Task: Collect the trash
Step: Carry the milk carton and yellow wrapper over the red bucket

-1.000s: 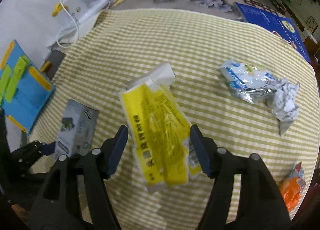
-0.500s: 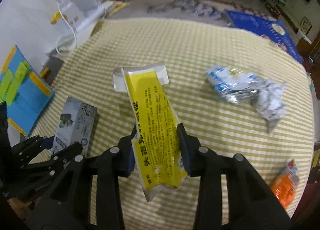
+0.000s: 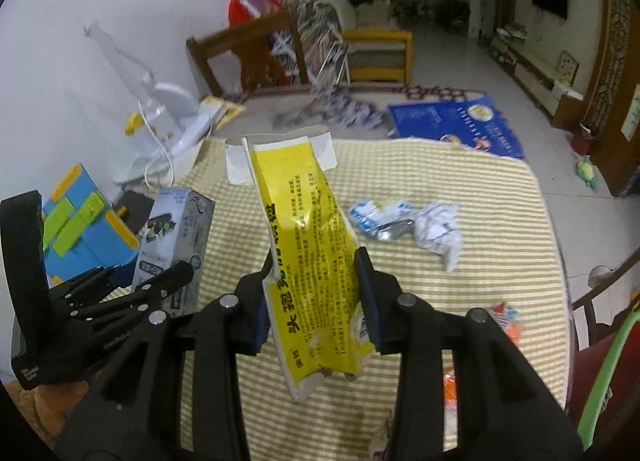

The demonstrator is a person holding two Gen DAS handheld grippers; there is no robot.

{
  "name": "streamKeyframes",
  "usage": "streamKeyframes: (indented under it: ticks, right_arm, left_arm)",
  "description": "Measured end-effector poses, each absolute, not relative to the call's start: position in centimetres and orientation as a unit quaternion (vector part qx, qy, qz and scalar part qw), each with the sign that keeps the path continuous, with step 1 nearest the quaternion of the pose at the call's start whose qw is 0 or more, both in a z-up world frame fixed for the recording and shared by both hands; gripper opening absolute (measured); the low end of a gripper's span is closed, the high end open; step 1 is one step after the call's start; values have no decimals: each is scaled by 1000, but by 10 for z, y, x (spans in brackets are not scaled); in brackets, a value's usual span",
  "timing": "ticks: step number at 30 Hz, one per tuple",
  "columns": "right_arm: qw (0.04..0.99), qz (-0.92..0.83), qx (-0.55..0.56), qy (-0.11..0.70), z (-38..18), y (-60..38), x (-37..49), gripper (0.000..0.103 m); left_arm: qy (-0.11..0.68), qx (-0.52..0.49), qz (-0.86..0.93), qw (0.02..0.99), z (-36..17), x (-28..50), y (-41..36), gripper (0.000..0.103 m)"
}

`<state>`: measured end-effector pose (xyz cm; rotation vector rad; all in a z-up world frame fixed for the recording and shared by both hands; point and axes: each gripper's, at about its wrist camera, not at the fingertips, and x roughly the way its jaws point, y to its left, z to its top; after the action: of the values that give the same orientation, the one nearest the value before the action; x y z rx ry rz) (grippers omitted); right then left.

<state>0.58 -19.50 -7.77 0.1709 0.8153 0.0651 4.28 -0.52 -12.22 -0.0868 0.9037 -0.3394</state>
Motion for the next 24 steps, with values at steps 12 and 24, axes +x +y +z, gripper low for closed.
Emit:
streamKeyframes:
  ticks: [12,24]
  right_arm:
    - [923,-7,106,369,-62,-234,-45,37]
    - [918,-53,134,368,-67,-297,-94,37]
  left_arm:
    - [410,-20,-222,884,-97,7,-62,46]
    - [421,5,-261,869,-102,-20,-126,46]
